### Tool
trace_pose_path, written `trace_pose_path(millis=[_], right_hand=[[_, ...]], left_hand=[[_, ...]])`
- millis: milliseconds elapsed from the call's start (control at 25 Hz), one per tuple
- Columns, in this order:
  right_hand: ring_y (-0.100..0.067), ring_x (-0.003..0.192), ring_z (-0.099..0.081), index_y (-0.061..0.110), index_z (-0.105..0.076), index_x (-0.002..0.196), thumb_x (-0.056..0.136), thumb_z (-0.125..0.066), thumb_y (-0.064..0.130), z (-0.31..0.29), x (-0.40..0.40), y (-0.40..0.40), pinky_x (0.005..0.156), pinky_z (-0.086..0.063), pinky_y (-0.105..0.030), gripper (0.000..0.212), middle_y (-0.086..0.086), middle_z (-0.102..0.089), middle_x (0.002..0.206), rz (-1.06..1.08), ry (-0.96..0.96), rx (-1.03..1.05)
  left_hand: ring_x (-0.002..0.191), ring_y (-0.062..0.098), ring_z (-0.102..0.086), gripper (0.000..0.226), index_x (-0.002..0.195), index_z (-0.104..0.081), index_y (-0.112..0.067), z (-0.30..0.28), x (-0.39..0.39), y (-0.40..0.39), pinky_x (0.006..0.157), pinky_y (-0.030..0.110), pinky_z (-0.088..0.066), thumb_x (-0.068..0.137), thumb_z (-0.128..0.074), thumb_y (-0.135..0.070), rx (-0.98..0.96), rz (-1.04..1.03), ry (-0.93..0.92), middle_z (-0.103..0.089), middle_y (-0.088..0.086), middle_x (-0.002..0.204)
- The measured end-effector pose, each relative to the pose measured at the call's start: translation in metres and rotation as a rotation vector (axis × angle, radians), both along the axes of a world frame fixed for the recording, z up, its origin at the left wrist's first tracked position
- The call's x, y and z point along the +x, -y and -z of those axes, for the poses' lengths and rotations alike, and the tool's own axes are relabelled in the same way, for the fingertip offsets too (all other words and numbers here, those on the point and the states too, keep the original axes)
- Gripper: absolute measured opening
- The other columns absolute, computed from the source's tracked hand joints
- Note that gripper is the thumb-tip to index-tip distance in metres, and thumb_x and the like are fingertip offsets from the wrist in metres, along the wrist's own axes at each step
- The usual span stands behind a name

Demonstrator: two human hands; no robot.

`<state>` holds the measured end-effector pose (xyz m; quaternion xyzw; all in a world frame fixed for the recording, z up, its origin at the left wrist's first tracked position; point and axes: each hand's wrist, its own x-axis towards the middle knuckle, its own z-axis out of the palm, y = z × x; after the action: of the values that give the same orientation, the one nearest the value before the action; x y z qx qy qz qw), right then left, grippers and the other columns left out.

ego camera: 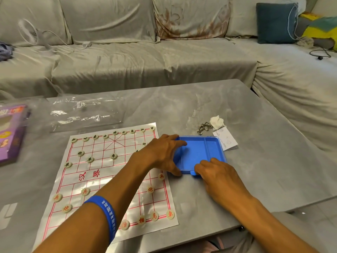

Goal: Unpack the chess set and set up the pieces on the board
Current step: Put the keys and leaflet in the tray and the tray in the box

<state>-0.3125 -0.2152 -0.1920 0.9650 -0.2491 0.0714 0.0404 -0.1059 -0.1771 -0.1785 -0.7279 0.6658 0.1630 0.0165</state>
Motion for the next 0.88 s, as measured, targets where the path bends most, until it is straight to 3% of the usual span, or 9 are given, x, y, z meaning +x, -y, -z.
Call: trace_pose_path(millis=[120,200,280,400,520,600,760,880], right_hand=[[-0.016,0.043,-0.043,0.021,-0.059,0.057,0.042,-0.086,0.002,0.0,0.001,-0.002,0.043,-0.009,-0.023,0.037,0.004,-0.047,0.052,0.008,-0.035,-0.045],[-0.016,0.043,-0.044,0.022,-0.06,0.055,0.041,-0.086,0.002,0.0,0.0,-0.001,0.043,-0.008,-0.022,0.036,0.005,-0.047,0.051,0.037,-0.049,-0.032],[-0.013,0.045,-0.043,0.024,-0.06,0.055,0.044,-0.086,0.003,0.005,-0.002,0.005,0.045,0.001,-0.018,0.035,0.007,-0.046,0.051,0.062,-0.038,-0.008],[-0.01,0.052,-0.046,0.027,-0.063,0.062,0.056,-0.083,0.009,0.008,-0.005,0.008,0.046,-0.004,-0.012,0.027,0.009,-0.051,0.058,0.054,0.006,0.06],[-0.007,0.076,-0.052,0.028,-0.064,0.083,0.085,-0.061,0.027,0.0,-0.008,0.013,0.053,-0.035,-0.018,0.004,0.011,-0.06,0.082,0.076,-0.01,0.266],[-0.004,0.077,-0.055,0.028,-0.065,0.084,0.087,-0.057,0.034,-0.011,-0.009,0.023,0.064,-0.046,-0.021,0.01,0.014,-0.063,0.085,0.167,0.123,0.467],[-0.014,0.072,-0.062,0.028,-0.068,0.087,0.087,-0.059,0.023,-0.017,0.007,0.083,0.067,-0.051,-0.031,0.01,0.01,-0.069,0.086,0.381,0.461,0.424],[-0.023,0.097,-0.062,0.021,-0.065,0.11,0.089,-0.052,0.007,-0.012,0.029,0.137,0.074,-0.045,-0.028,0.029,-0.001,-0.068,0.113,0.413,0.401,0.389]], left_hand=[[0.131,0.022,-0.039,0.09,0.142,-0.034,-0.035,-0.012,0.01,0.006,0.101,0.04,-0.042,0.066,-0.076,-0.056,0.023,-0.01,-0.128,-0.034,-0.004,0.15],[0.121,0.019,-0.05,0.072,0.134,-0.046,-0.032,-0.022,0.02,0.009,0.094,0.036,-0.047,0.07,-0.07,-0.055,-0.027,-0.07,-0.394,-0.05,-0.004,0.137],[0.11,0.016,-0.057,0.05,0.122,-0.059,-0.026,-0.027,0.027,0.013,0.087,0.031,-0.05,0.08,-0.061,-0.052,-0.207,-0.203,-0.598,-0.061,-0.003,0.122],[0.093,0.015,-0.062,0.021,0.109,-0.062,-0.022,-0.018,0.031,0.021,0.079,0.028,-0.052,0.094,-0.055,-0.033,-0.53,-0.486,-0.565,-0.066,0.0,0.105],[0.084,0.014,-0.059,0.028,0.122,-0.054,-0.02,-0.008,0.028,0.03,0.074,0.025,-0.047,0.094,-0.056,-0.019,-0.591,-0.706,-0.529,-0.063,0.0,0.101],[0.083,0.016,-0.058,0.037,0.127,-0.049,-0.019,-0.001,0.031,0.035,0.074,0.026,-0.045,0.092,-0.058,-0.012,-0.561,-0.785,-0.511,-0.062,0.002,0.103],[0.093,0.024,-0.06,0.045,0.13,-0.05,-0.015,0.011,0.048,0.038,0.079,0.033,-0.049,0.086,-0.057,-0.007,-0.5,-0.883,-0.515,-0.063,0.009,0.113],[0.091,0.026,-0.059,0.048,0.128,-0.052,-0.01,0.011,0.056,0.035,0.08,0.036,-0.051,0.081,-0.056,-0.005,-0.479,-0.932,-0.463,-0.062,0.009,0.111]])
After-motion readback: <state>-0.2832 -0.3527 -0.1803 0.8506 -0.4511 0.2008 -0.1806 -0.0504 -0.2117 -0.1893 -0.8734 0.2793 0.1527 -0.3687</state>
